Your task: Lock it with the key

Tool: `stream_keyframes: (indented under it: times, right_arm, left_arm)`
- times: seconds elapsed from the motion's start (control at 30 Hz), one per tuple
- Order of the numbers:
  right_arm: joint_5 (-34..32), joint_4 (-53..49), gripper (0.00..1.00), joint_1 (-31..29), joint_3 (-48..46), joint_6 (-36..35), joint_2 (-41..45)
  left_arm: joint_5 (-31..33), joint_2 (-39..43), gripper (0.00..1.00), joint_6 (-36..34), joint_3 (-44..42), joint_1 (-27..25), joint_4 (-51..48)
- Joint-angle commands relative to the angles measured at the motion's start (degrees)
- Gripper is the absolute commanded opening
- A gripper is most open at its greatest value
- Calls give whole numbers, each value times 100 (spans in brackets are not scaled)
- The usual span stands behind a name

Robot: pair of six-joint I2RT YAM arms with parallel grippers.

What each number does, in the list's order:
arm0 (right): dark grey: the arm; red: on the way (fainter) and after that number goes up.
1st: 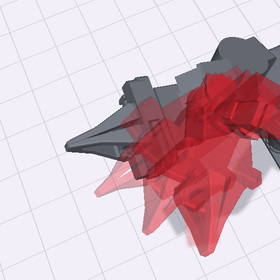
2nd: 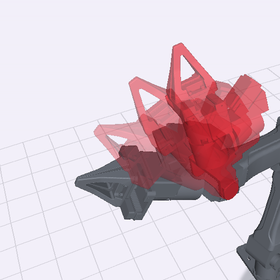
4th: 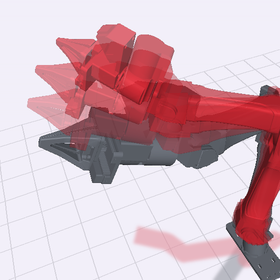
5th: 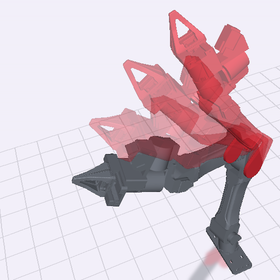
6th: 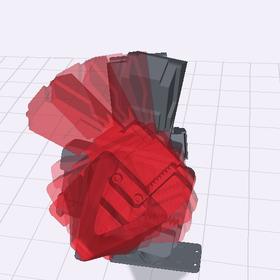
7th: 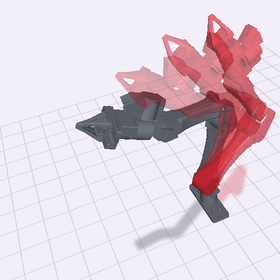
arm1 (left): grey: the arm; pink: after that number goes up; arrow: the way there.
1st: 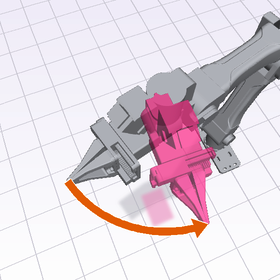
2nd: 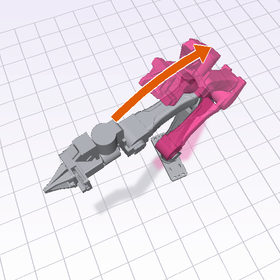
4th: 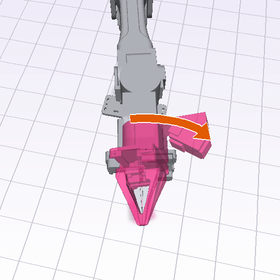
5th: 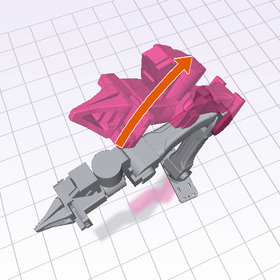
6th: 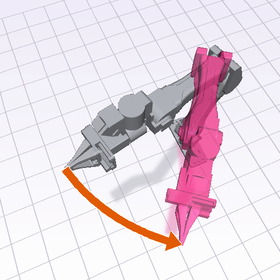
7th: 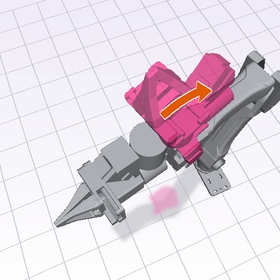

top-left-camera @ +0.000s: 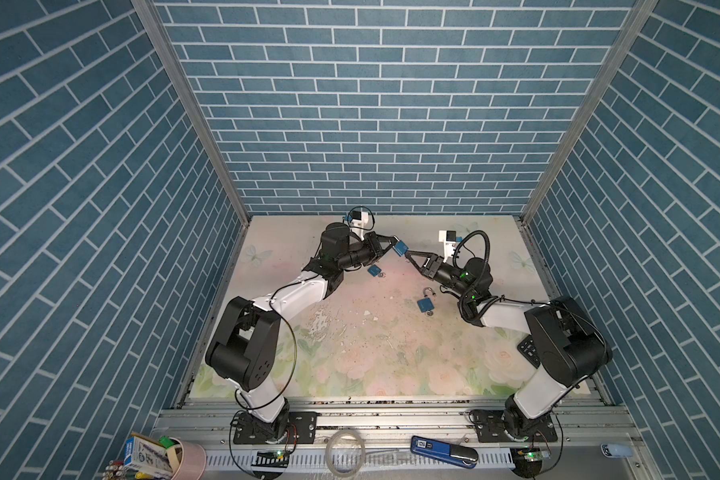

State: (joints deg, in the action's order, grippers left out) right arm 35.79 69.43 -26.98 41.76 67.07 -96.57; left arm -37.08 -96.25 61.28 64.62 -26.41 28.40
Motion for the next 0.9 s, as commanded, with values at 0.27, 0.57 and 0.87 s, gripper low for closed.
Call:
stream_keyframes:
  times: [0.27,0.57,0.87]
  right_arm:
    - [4,405,24,-24,-72,229,-28]
    - [28,590,16,-26,-28,330,-74]
    - [66,789,0,-26,61,480,-134]
  left_arm:
    - [-27,-65,0,144,-72,9,707]
    - [-80,-89,0,148,-77,5,743]
    - [-68,-113,0,145,-155,0,826]
